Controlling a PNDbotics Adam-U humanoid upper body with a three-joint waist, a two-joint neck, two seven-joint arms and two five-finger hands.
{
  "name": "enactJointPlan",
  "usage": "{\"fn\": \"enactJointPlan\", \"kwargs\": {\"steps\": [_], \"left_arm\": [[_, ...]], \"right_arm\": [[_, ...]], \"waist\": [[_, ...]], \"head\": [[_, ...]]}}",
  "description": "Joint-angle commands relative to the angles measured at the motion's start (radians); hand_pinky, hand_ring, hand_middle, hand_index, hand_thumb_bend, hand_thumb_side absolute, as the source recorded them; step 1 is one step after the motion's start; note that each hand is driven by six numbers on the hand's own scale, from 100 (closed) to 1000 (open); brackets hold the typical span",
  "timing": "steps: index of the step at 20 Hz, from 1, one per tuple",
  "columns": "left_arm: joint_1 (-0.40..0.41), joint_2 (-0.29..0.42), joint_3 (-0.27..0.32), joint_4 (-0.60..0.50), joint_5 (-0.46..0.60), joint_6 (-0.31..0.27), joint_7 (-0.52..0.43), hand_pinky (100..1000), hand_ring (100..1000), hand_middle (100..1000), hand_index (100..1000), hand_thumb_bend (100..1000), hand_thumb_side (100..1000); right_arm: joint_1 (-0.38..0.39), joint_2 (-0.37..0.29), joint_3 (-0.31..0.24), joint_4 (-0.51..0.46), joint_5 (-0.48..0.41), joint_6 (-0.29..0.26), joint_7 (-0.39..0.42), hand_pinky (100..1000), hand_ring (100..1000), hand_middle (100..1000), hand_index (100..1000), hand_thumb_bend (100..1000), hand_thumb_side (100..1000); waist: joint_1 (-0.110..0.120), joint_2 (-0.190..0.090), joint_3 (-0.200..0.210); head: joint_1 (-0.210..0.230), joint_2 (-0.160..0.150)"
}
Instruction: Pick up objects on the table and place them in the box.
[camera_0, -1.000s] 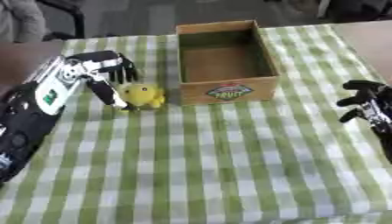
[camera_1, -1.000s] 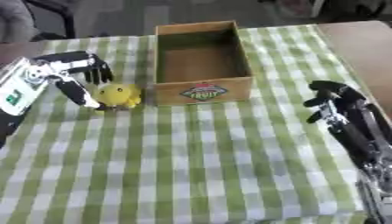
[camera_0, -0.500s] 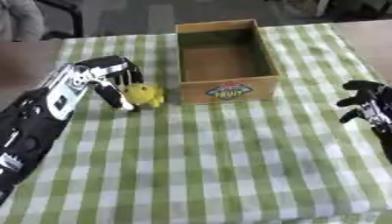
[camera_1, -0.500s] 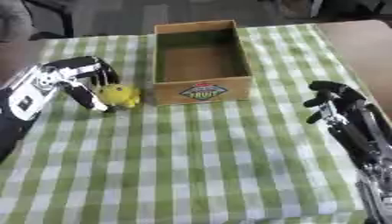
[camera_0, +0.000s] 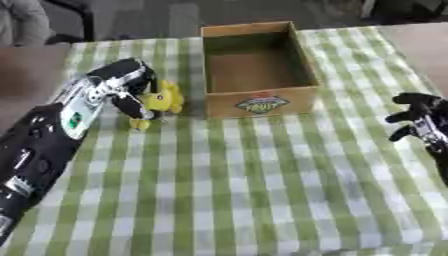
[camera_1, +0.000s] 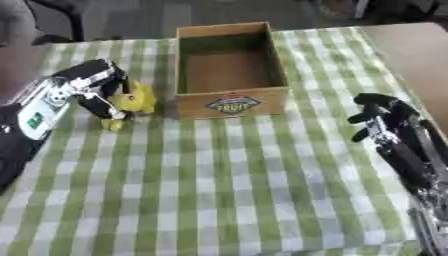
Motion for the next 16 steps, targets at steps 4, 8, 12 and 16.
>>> {"fn": "enactJointPlan", "kwargs": {"steps": [4,8,12,16], "left_arm": [[-0.037,0.039,0.033,-0.09,0.029,0.017,0.05,430,257,171,348,429,100],[-0.078,0.038,0.049,-0.148,0.051,0.039,0.062,430,257,168,349,428,100],[-0.114,-0.017,0.066,-0.143,0.034,0.062,0.103,426,255,166,349,421,100],[-0.148,-0.078,0.074,-0.098,-0.027,0.066,0.15,430,261,172,355,436,100]], "right_arm": [[-0.01,-0.01,-0.005,-0.012,-0.003,-0.002,0.003,466,646,747,789,100,609],[-0.008,-0.013,-0.002,-0.011,-0.004,-0.002,0.005,466,646,747,789,100,610],[-0.01,-0.011,0.003,-0.01,-0.006,-0.002,0.012,466,646,747,789,100,613],[-0.012,-0.011,0.01,-0.009,-0.008,-0.001,0.019,466,645,746,789,100,616]], "waist": [[-0.001,-0.016,0.0],[0.002,-0.021,-0.002],[0.005,-0.024,-0.017],[0.01,-0.023,-0.045]], "head": [[-0.002,-0.005],[0.002,-0.003],[0.012,-0.007],[0.031,-0.013]]}}
